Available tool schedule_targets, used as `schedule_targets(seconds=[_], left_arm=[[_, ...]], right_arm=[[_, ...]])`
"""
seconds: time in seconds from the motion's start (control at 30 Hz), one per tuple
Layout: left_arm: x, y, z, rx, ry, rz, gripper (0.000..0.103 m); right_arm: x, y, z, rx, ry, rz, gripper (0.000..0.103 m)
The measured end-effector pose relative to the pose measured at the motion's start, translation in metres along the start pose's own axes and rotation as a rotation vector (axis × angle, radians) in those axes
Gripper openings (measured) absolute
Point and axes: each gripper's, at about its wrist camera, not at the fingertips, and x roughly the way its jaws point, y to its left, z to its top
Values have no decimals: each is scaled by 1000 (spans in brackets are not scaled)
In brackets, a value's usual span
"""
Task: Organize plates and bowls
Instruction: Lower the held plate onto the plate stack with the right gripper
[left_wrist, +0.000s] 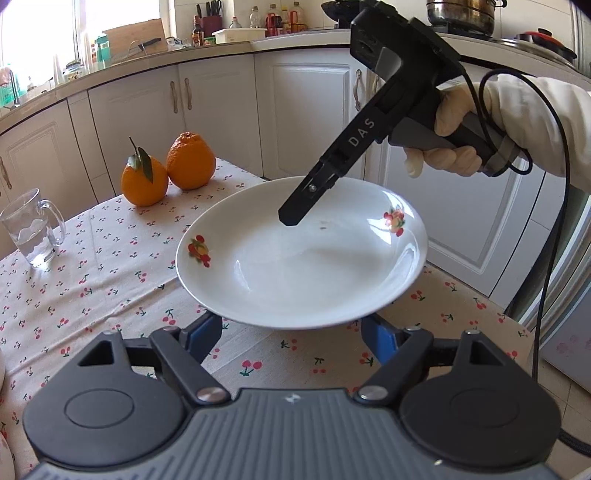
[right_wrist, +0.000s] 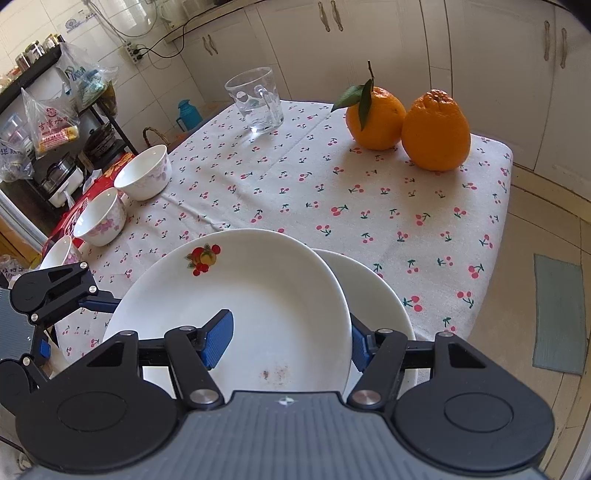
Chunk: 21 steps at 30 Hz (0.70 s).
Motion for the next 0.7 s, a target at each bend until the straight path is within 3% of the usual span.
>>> schedule_targets(seconds=[0.7], left_arm=[[19, 1, 3, 37, 20, -44, 83]], right_arm=[[-5, -15, -27, 72, 10, -82, 70]])
